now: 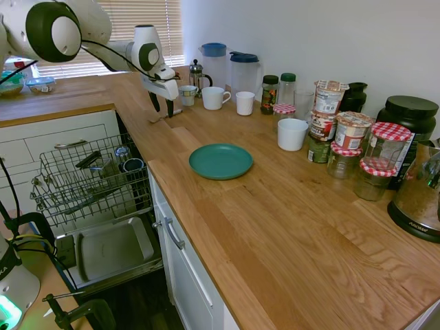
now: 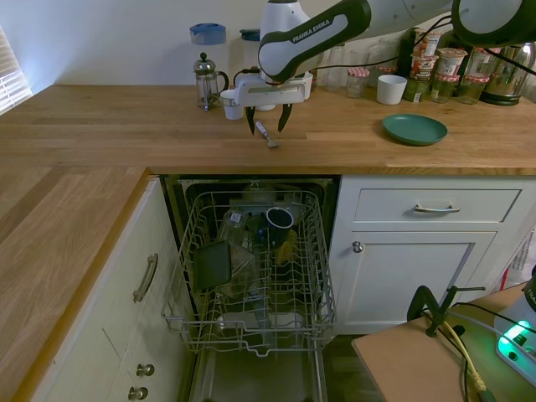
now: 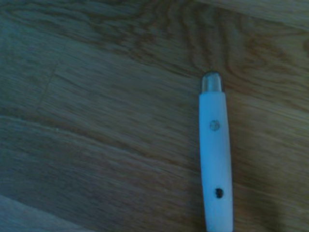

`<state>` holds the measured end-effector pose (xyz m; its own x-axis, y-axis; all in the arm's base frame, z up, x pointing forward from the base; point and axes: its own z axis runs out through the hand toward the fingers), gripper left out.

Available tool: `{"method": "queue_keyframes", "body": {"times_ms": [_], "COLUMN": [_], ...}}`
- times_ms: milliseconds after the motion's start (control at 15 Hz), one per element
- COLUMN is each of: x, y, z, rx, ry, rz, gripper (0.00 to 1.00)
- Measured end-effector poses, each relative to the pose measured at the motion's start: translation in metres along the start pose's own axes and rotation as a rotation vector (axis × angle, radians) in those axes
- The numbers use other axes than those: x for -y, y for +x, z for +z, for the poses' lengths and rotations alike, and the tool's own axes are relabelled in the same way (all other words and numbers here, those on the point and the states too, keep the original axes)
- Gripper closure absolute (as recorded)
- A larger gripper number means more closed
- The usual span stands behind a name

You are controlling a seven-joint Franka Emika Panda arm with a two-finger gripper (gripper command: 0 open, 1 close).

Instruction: Put the fork in the dishwasher

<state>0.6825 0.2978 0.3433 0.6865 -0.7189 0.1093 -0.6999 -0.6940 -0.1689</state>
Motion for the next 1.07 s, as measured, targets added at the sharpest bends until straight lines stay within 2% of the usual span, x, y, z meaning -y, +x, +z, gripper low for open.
{"method": "queue_keyframes", "body": {"times_ms": [133,200,467,1067], "x": [0.0035,0.0046,0.004,0.0051], "y": [0.0003,-0.0006,-0.0025,0.0017], "z": [0.0043,0.0049,0.0046,0.0064], "rx": [0.006,0.01,0.026,0.025], "ry": [-0.017,-0.031,-0.068,-0.071], "rz": [0.001,0.0,0.004,0.01], "gripper": [0.0,1.0,1.0,1.0]}}
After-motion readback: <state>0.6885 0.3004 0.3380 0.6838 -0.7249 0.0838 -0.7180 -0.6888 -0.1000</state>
